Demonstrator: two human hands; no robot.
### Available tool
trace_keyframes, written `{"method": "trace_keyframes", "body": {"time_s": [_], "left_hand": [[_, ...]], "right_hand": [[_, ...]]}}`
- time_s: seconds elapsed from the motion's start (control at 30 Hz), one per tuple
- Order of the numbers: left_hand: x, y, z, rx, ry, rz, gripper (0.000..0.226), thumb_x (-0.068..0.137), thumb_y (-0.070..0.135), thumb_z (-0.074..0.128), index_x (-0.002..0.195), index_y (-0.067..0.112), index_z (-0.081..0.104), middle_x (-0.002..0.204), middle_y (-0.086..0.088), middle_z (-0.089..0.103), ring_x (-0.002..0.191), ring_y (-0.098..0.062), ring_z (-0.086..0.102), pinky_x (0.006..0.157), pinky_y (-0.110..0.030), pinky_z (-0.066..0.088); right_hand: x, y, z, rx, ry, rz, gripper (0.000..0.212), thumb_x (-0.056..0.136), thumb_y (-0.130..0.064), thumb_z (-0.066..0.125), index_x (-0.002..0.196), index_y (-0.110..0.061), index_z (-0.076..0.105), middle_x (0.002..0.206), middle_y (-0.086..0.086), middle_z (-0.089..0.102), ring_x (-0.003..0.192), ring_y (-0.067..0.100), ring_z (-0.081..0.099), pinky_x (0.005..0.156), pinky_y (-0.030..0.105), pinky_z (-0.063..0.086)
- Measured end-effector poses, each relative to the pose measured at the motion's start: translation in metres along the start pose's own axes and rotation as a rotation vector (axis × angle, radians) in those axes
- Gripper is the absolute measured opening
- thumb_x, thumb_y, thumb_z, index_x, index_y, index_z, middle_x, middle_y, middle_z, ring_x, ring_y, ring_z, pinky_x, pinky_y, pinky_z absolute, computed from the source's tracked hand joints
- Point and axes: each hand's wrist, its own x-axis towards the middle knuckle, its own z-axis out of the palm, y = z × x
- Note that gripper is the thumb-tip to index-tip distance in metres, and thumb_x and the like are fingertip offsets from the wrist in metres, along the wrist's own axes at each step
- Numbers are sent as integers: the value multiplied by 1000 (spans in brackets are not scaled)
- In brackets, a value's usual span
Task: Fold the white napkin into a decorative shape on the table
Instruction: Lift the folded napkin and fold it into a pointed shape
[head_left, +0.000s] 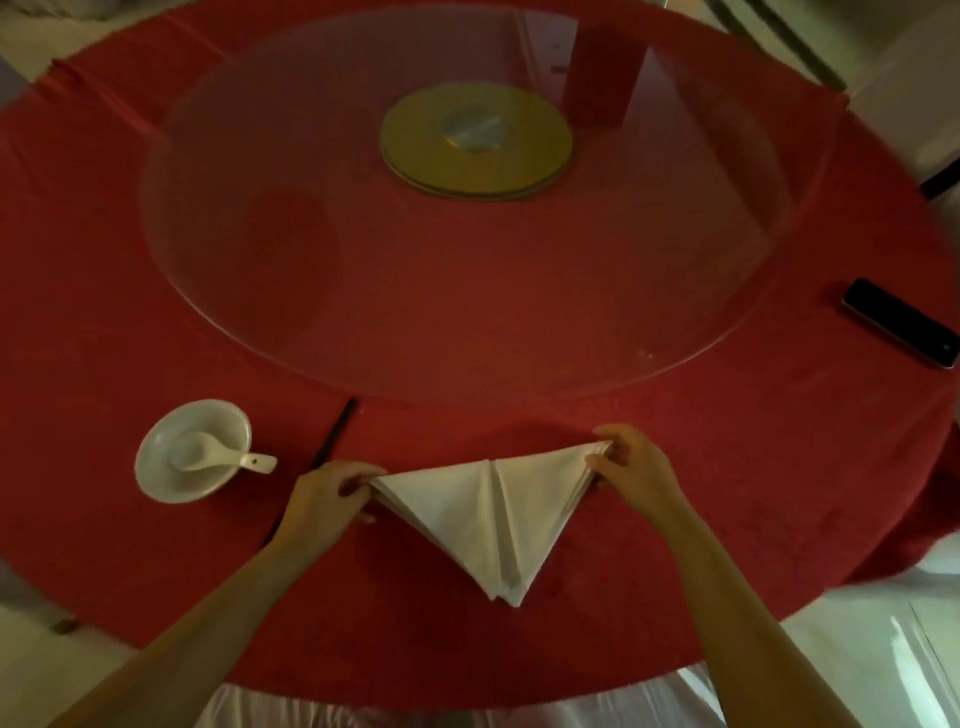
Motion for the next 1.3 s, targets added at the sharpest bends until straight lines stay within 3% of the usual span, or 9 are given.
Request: {"method": "trace_keyframes", "body": {"time_s": [0.13,0.23,0.33,0.47,0.57,0.7,0.9,1.07,1.3], "left_hand": [[-8,-4,14,390,195,242,27,73,-6,64,92,11,70,96,-7,66,83,-22,65,69,-27,50],[-16,-3,18,684,285,418,31,71,0,68,101,10,68,99,-9,65,89,-30,64,71,-40,51],[-31,4,28,826,301,611,33,80,21,54,111,18,64,106,-6,65,92,-23,56,72,-38,48],[-56,8,50,825,43,886,24,82,24,49,96,21,68,95,2,68,87,-15,58,69,-30,51],[-64,12,61,820,-37,857,25,82,26,48,93,23,70,92,6,69,83,-14,65,71,-27,52],[-60,21,69,764,-47,834,25,80,25,48,86,21,72,85,5,69,79,-15,64,68,-27,52],[-54,27,76,732,-99,809,22,80,29,51,87,20,70,87,4,67,86,-12,48,70,-27,50],[-47,22,73,700,-183,845,15,77,26,65,88,18,72,90,1,67,84,-17,59,73,-29,52],[-58,21,87,639,-82,807,19,80,23,54,85,18,72,80,3,67,84,-12,45,70,-27,41]], "right_hand": [[-34,3,24,-170,166,-124,60,75,-11,73,128,-14,44,126,10,38,98,19,52,81,30,47],[-66,2,43,-302,293,-279,55,74,-12,74,123,-11,48,123,13,44,107,24,50,86,34,48],[-88,0,56,-354,62,-467,38,77,-7,68,113,-11,56,113,8,54,105,23,50,90,34,46],[-99,5,65,-394,-195,-554,37,77,4,50,112,-9,57,111,7,51,103,21,44,92,29,43],[-97,7,64,-393,-199,-552,41,74,7,49,111,-9,58,111,5,50,103,18,42,92,22,36],[-93,8,61,-385,-177,-583,20,80,-1,58,97,-11,64,100,3,58,94,17,49,85,24,43],[-89,8,60,-374,-196,-608,10,80,-5,62,88,-11,64,95,3,59,91,16,50,82,23,43],[-84,9,61,-320,-164,-574,8,80,-5,64,86,-11,66,91,2,60,89,13,50,81,13,34],[-93,13,67,-352,-153,-643,5,78,-12,64,82,-15,63,89,-1,61,86,16,53,78,29,44]]}}
